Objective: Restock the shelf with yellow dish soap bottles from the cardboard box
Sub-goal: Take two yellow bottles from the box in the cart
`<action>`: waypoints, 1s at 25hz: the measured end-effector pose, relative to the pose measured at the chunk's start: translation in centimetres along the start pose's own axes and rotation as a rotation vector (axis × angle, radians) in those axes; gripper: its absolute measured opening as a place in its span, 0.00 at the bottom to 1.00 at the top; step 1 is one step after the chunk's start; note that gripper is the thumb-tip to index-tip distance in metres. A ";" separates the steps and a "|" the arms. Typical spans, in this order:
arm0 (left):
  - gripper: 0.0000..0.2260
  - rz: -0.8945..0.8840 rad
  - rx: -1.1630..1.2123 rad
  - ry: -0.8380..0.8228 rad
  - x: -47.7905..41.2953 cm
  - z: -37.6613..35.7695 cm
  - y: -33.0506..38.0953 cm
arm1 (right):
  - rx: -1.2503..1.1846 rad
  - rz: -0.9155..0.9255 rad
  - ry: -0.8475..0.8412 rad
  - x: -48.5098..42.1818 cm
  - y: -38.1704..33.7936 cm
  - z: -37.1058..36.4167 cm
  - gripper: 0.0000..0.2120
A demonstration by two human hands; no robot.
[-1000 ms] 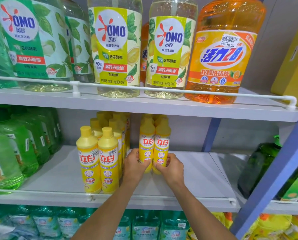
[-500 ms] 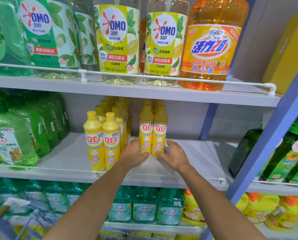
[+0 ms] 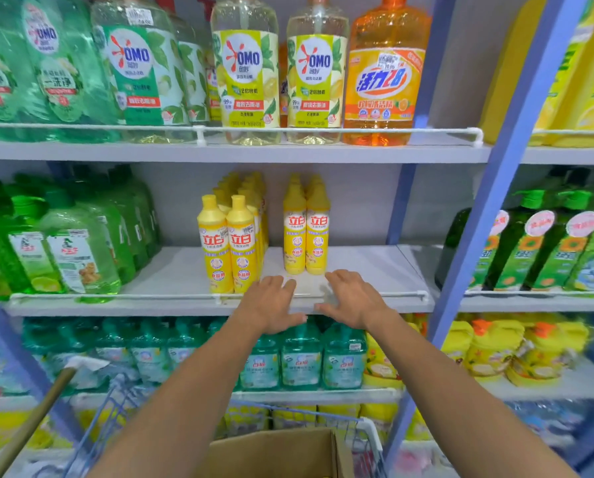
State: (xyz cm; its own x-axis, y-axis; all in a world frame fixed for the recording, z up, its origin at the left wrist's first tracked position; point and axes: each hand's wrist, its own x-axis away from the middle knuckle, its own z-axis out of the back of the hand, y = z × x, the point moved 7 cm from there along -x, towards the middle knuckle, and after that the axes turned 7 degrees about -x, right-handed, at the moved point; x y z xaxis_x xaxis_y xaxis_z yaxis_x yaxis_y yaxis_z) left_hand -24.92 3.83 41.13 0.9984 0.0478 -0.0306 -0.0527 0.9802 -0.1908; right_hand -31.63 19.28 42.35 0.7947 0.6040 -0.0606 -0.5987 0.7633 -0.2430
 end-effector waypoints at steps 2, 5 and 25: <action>0.39 0.001 -0.006 0.020 3.6 -0.3 0.0 | 0.050 0.005 -0.001 2.7 -1.6 -0.7 0.40; 0.38 0.021 0.009 0.002 9.7 -2.1 -0.7 | 0.070 0.014 -0.021 6.8 -5.1 -3.2 0.39; 0.35 0.309 0.304 -0.725 31.7 -38.2 -4.3 | -0.032 -0.090 -0.689 18.1 -8.6 -40.5 0.35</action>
State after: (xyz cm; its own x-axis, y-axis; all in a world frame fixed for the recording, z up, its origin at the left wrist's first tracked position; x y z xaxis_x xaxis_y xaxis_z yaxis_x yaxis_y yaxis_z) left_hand 6.11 -6.18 3.49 0.7116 0.3325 0.6190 -0.4216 0.9068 -0.0024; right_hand -7.99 14.35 4.17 0.5893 0.5550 0.5871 -0.5219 0.8162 -0.2478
